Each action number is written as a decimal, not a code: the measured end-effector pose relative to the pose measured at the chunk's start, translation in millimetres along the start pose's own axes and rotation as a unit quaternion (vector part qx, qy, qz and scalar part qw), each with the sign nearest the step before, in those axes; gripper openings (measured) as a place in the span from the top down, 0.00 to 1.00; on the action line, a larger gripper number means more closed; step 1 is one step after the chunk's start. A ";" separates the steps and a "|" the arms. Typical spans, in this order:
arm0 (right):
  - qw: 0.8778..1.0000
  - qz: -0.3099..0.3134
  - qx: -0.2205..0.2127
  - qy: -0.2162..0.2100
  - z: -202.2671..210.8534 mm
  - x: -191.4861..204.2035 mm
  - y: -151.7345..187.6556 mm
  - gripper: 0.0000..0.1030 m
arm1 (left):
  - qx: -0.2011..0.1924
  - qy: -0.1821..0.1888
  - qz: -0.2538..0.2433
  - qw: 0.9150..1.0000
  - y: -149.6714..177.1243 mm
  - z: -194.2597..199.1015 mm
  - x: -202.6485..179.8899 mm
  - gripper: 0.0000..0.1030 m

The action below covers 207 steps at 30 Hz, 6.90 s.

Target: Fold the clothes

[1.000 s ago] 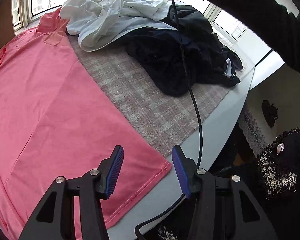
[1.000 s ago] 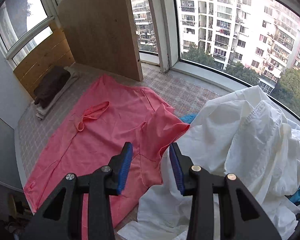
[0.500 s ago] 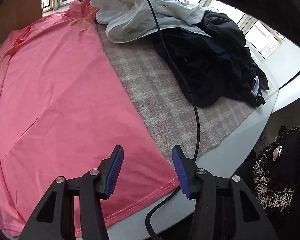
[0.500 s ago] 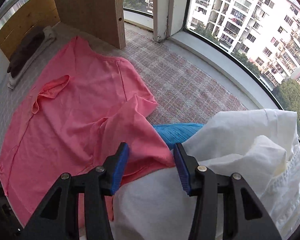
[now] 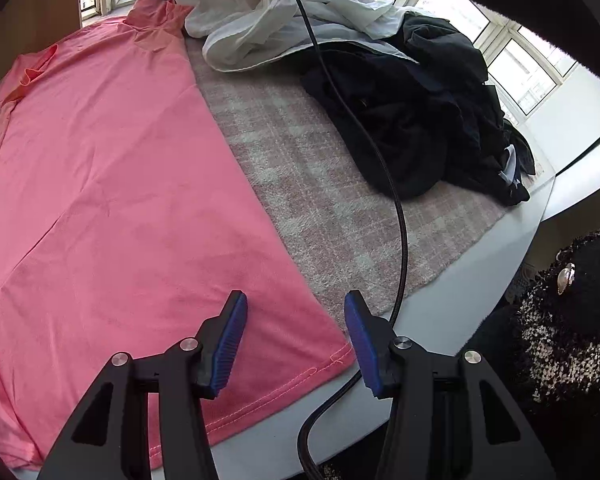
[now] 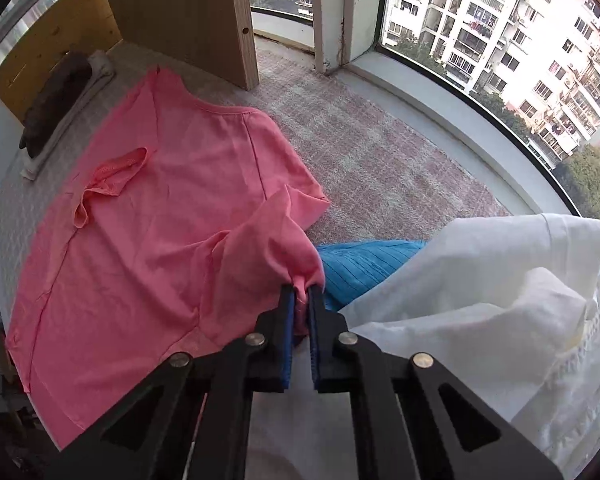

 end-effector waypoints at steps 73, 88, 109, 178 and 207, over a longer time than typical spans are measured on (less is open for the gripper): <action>0.997 0.032 0.062 -0.041 -7.2 164.1 40.4 0.63 | -0.116 0.075 0.290 0.947 128.2 91.2 132.7 0.99; 0.997 0.032 0.062 -0.021 -19.2 163.5 41.4 0.62 | -0.078 0.050 0.251 0.963 105.0 79.5 117.8 0.66; 0.997 0.039 0.063 -0.038 -36.5 200.8 14.7 0.96 | -0.111 0.055 0.253 0.960 108.8 95.4 125.5 0.99; 0.984 -0.115 -0.048 -0.130 -38.1 3.2 -53.9 0.65 | 0.027 -0.093 -0.082 0.992 -287.1 -6.2 394.9 0.98; 0.980 0.026 -0.040 -0.191 -52.0 177.9 -1.6 0.78 | -0.003 -0.115 0.034 0.993 -146.9 76.4 400.6 0.69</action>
Point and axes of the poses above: each gripper's, at about its wrist camera, not at the fingertips, and z roughly against the way its jaws point, x to its left, y to its underside, the point moved 6 cm from there along -z, roughly the way its jaws point, and after that the axes turned 9 degrees about -z, right-handed, at the moved point
